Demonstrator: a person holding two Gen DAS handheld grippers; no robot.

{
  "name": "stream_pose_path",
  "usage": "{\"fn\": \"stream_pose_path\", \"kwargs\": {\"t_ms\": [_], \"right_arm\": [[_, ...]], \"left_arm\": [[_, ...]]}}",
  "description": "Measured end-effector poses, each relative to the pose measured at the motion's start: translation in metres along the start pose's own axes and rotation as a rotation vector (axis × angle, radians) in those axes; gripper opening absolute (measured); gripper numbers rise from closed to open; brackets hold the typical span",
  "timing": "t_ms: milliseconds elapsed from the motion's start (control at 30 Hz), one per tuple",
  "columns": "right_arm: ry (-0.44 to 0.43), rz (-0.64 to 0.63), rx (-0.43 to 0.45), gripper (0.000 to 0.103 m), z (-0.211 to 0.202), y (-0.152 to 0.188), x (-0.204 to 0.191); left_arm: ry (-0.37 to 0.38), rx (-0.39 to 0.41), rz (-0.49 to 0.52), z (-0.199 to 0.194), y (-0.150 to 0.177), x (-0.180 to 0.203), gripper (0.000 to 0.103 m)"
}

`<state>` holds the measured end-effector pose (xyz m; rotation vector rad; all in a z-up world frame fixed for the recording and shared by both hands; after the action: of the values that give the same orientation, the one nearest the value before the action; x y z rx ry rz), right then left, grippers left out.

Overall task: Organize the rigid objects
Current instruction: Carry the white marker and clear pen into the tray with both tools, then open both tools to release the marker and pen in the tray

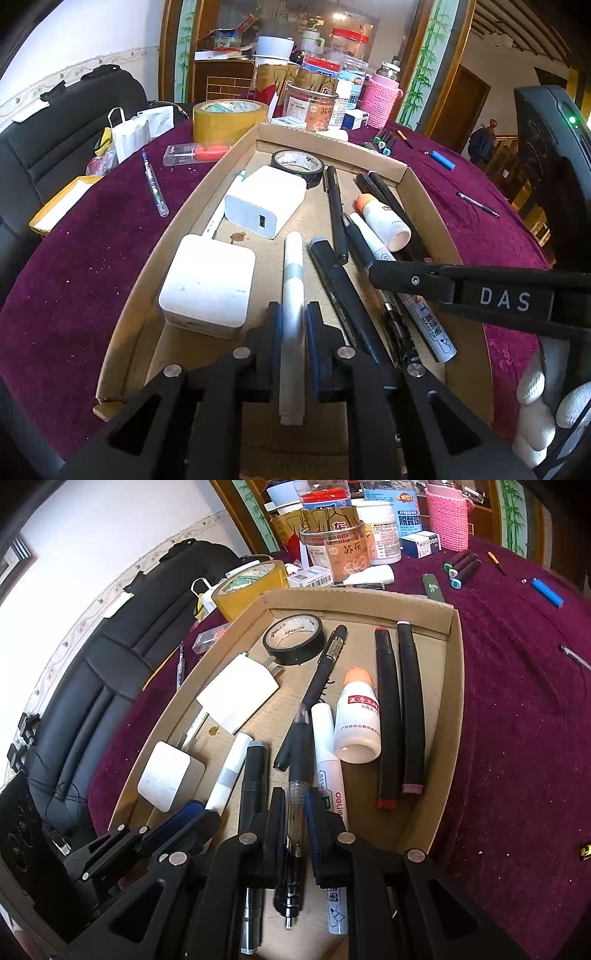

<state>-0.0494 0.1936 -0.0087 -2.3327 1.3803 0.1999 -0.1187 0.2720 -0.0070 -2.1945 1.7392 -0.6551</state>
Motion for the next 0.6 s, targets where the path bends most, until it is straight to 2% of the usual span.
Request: {"fn": "stream_pose_path", "kwargs": {"t_ms": [200, 367, 433, 500, 600], "right_arm": [[0.000, -0.004, 0.043, 0.014, -0.015, 0.004, 0.001], [-0.022, 0.022, 0.077, 0.034, -0.030, 0.009, 0.011], [-0.027, 0.035, 0.089, 0.036, -0.034, 0.013, 0.016], [-0.030, 0.045, 0.096, 0.036, -0.038, 0.015, 0.021], [-0.035, 0.064, 0.104, 0.036, -0.043, 0.019, 0.029]], "left_arm": [[-0.006, -0.002, 0.006, 0.002, -0.001, 0.003, 0.023], [-0.001, -0.005, -0.002, 0.000, 0.000, 0.003, 0.025], [0.004, -0.006, 0.000, -0.001, 0.000, 0.005, 0.029], [0.000, -0.004, 0.006, -0.003, 0.002, 0.009, 0.039], [-0.002, -0.004, 0.013, -0.004, 0.003, 0.014, 0.045]]}}
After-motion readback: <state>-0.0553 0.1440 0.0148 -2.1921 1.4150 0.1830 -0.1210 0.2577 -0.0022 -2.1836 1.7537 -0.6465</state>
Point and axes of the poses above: each gripper's, at about its wrist camera, not at the fingertips, and z roughly the way its jaws point, x to its right, y to its underside, the point moved 3 cm from there along z, roughly the way its jaws point, and after that the axes turned 12 degrees about -x, right-handed, at the moved point
